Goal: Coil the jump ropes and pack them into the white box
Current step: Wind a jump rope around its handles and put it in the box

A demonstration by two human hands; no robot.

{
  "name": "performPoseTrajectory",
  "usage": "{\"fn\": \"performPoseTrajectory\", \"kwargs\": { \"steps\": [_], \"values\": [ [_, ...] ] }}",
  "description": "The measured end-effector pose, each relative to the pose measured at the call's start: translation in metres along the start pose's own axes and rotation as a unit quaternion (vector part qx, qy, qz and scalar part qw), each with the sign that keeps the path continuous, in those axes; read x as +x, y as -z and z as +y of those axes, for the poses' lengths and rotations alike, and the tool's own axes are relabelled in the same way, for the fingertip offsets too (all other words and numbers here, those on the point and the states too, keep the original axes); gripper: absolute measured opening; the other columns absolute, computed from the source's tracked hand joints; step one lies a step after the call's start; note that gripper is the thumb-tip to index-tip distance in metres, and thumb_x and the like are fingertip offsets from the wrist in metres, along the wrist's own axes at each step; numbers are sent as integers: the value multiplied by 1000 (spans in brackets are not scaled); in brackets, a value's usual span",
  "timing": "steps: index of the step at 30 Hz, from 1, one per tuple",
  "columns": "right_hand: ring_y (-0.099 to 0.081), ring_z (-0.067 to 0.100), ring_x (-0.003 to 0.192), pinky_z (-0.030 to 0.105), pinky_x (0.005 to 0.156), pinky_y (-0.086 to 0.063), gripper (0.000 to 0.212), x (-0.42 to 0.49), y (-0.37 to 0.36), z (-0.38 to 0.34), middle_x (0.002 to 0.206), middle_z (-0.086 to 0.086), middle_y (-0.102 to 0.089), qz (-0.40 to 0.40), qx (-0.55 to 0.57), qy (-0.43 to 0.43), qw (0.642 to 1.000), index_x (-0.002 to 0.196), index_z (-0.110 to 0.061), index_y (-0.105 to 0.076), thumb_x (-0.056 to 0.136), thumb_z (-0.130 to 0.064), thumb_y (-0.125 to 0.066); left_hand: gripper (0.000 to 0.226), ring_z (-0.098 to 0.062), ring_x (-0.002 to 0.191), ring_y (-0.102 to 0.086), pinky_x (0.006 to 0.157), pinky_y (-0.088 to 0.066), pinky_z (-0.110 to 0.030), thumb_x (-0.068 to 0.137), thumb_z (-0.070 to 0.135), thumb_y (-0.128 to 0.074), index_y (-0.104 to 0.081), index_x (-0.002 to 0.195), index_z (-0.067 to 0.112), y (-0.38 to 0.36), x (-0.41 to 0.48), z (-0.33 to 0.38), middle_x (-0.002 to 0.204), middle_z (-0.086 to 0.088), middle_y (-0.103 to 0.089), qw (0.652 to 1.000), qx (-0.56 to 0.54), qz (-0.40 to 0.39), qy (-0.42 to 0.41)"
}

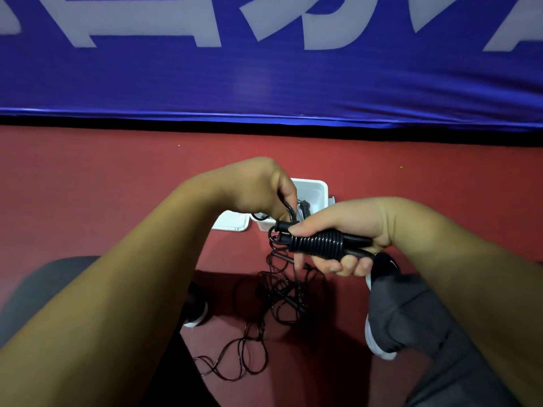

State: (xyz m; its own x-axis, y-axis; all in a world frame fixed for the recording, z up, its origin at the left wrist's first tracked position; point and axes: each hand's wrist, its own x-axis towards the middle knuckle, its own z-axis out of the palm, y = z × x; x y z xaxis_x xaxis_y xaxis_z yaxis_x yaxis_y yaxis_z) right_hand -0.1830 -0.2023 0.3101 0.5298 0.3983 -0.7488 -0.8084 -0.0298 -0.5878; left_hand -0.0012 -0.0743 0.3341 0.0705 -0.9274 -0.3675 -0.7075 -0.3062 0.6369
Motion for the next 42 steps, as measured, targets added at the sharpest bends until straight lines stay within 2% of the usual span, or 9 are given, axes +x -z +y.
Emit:
{"fn": "performPoseTrajectory", "kwargs": {
  "steps": [2, 5, 12, 16, 18, 22, 27, 32, 42],
  "values": [
    [-47, 14, 47, 20, 40, -36, 62, 0, -2, -2, 71, 9, -56, 12, 0, -20, 1000, 128, -5, -70, 102, -58, -52, 20, -20, 77, -73, 75, -58, -37, 79, 9, -81, -84, 85, 28, -1, 0, 7, 81, 8, -79, 1000, 6, 0, -2],
    [-51, 14, 45, 21, 42, -37, 65, 2, -2, -3, 67, 9, -66, 87, -29, -43, 995, 98, 2, -73, 107, -57, -48, 26, -8, 82, -74, 79, -60, -31, 82, 8, -76, -84, 92, 30, -2, 3, 11, 85, 16, -78, 999, 27, 16, 8],
    [-64, 22, 63, 34, 57, -56, 41, 19, 15, 6, 98, 17, -78, 287, -3, 56, 956, 129, -24, -57, 105, -57, -58, 34, -4, 98, -68, 89, -54, -25, 96, 16, -58, -80, 116, 31, -4, 6, 21, 110, 17, -76, 997, 33, 67, 35],
    [-72, 25, 78, 48, 80, -65, 35, 21, 23, 7, 103, 16, -81, 314, 60, 105, 942, 128, -25, -60, 105, -53, -62, 31, 14, 62, -59, 54, -41, -3, 101, 13, -61, -79, 120, 30, -3, 7, 17, 81, 26, -72, 993, -32, 108, 38],
    [-76, 27, 89, 55, 90, -64, 30, 22, 24, 7, 105, 14, -81, 320, 73, 114, 938, 127, -27, -61, 106, -49, -62, 26, 7, 53, -55, 49, -38, -5, 99, 13, -69, -82, 114, 30, -7, 8, 12, 66, 22, -69, 986, -79, 138, 45],
    [-78, 26, 90, 54, 83, -65, 19, 22, 26, 7, 109, 9, -81, 322, 128, 142, 927, 121, -30, -68, 104, -39, -67, 16, -10, 68, -65, 56, -50, -24, 90, 7, -78, -82, 99, 20, -13, 11, 5, 80, -6, -77, 961, -197, 169, 102],
    [-71, 19, 78, 40, 69, -62, 21, 24, 29, 9, 102, 1, -80, 349, 63, 150, 923, 123, -35, -71, 103, -39, -70, 10, -17, 68, -63, 52, -51, -22, 90, 0, -77, -74, 98, 6, -17, 11, 3, 79, -9, -70, 922, -311, 177, 150],
    [-69, 18, 77, 36, 66, -59, 19, 25, 30, 13, 96, -3, -75, 356, 22, 154, 921, 119, -44, -71, 101, -42, -71, 7, -10, 60, -51, 51, -42, -22, 97, 10, -72, -68, 92, 11, -17, 14, 2, 79, -7, -67, 869, -441, 162, 155],
    [-62, 20, 72, 32, 59, -53, 17, 25, 25, 11, 93, 3, -68, 322, 86, 178, 926, 120, -36, -72, 104, -40, -68, 8, -11, 57, -50, 46, -39, -22, 90, 1, -72, -69, 89, 8, -23, 14, -5, 85, -13, -70, 865, -428, 200, 168]
  ]
}}
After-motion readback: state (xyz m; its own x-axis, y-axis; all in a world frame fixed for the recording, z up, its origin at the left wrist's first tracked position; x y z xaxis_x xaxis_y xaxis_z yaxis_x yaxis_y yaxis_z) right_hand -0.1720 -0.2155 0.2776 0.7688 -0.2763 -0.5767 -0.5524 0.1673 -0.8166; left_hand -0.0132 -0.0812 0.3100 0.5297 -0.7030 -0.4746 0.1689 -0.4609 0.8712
